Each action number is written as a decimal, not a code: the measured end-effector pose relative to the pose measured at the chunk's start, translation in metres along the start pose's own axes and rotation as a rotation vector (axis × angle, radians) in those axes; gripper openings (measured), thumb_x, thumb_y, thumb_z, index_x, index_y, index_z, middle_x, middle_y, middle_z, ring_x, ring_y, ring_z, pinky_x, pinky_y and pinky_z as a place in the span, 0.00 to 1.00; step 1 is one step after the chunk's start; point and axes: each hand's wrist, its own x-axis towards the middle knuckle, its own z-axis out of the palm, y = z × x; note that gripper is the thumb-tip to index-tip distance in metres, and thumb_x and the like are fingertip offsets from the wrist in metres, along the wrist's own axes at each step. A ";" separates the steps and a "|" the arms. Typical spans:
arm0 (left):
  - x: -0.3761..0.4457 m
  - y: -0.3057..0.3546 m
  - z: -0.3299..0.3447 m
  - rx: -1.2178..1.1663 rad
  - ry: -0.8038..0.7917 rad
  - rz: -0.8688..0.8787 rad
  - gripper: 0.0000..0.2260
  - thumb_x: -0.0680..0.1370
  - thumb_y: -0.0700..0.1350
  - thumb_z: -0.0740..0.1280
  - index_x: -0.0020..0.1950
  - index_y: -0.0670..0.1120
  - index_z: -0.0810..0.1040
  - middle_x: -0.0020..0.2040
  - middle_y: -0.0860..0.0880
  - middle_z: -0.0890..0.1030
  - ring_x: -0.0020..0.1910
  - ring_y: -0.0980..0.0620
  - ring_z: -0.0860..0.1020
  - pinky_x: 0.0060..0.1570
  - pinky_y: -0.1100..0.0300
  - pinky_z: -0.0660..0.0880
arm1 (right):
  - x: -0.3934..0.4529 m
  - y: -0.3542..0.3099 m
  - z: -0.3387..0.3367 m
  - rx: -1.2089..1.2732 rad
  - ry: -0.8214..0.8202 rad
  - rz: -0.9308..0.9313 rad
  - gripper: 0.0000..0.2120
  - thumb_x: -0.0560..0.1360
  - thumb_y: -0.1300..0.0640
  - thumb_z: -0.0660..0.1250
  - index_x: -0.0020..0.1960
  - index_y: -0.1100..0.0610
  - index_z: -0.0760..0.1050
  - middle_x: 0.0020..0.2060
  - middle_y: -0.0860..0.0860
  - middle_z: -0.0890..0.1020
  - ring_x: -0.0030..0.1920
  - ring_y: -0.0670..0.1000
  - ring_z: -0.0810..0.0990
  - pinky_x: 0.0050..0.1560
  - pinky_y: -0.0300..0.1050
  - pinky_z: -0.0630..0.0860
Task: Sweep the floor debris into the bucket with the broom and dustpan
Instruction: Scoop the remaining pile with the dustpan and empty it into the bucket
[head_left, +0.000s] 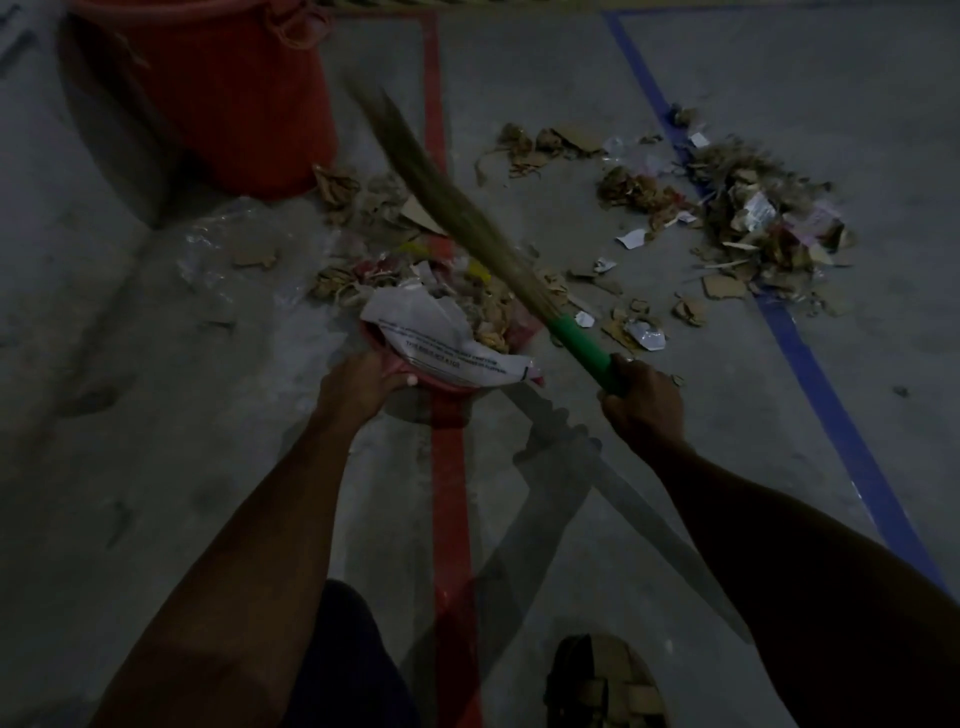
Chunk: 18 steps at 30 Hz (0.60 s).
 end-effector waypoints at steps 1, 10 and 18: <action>0.000 -0.001 0.000 0.002 -0.003 -0.003 0.24 0.75 0.58 0.71 0.62 0.43 0.78 0.60 0.40 0.80 0.57 0.42 0.78 0.49 0.54 0.72 | 0.000 -0.001 -0.003 0.007 0.028 0.022 0.23 0.72 0.56 0.70 0.67 0.54 0.76 0.51 0.57 0.82 0.50 0.60 0.80 0.41 0.44 0.68; -0.005 -0.011 -0.007 -0.001 -0.047 0.006 0.31 0.76 0.55 0.72 0.74 0.43 0.69 0.69 0.41 0.74 0.65 0.41 0.74 0.55 0.57 0.68 | 0.015 0.014 -0.013 0.034 0.073 0.278 0.15 0.74 0.56 0.67 0.59 0.57 0.78 0.41 0.54 0.76 0.40 0.54 0.74 0.37 0.43 0.69; -0.007 -0.029 -0.019 0.079 -0.095 0.027 0.31 0.74 0.58 0.72 0.71 0.43 0.71 0.65 0.39 0.77 0.60 0.41 0.77 0.52 0.55 0.70 | 0.012 0.037 0.002 0.049 -0.024 0.380 0.14 0.75 0.56 0.67 0.58 0.59 0.80 0.41 0.55 0.77 0.39 0.54 0.74 0.39 0.43 0.69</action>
